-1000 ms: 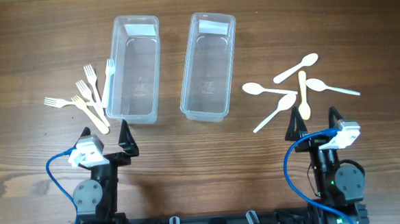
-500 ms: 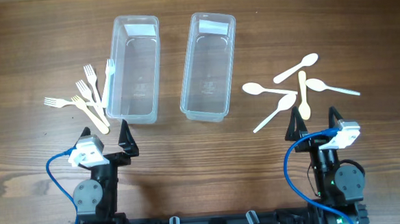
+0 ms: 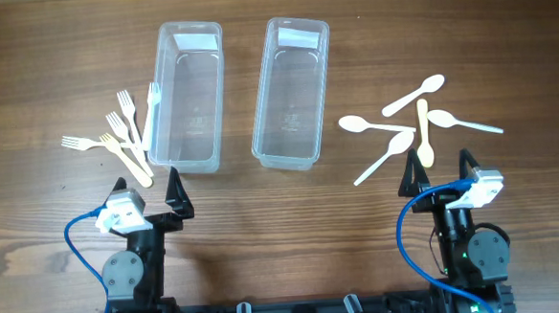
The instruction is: Pack container
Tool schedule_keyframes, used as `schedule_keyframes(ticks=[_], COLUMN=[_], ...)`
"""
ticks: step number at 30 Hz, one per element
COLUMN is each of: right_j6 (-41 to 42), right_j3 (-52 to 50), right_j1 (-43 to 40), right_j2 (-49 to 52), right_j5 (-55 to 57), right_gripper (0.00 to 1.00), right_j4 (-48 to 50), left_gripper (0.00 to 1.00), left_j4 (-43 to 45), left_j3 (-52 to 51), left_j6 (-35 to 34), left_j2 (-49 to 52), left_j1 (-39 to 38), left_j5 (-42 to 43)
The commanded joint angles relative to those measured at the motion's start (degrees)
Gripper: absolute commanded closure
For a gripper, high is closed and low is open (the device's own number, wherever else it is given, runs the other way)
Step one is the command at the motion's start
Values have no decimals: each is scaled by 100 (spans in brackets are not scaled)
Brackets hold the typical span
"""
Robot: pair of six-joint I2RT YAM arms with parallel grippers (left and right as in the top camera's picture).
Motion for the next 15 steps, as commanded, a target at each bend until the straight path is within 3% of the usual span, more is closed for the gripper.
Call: schedule_keyframes(ticks=[1, 15], right_j6=[87, 85], right_j3=[-11, -11], right_j1=[13, 13], right_j2=[-46, -46], right_j5=[96, 96], right_gripper=[0, 0], right_j4=[33, 33], left_gripper=[0, 0], left_j4=[44, 76], left_j3=[-52, -52], left_j6=[-94, -94], left_j2=[2, 2], left_j1=[28, 28], left_j5=[-59, -361])
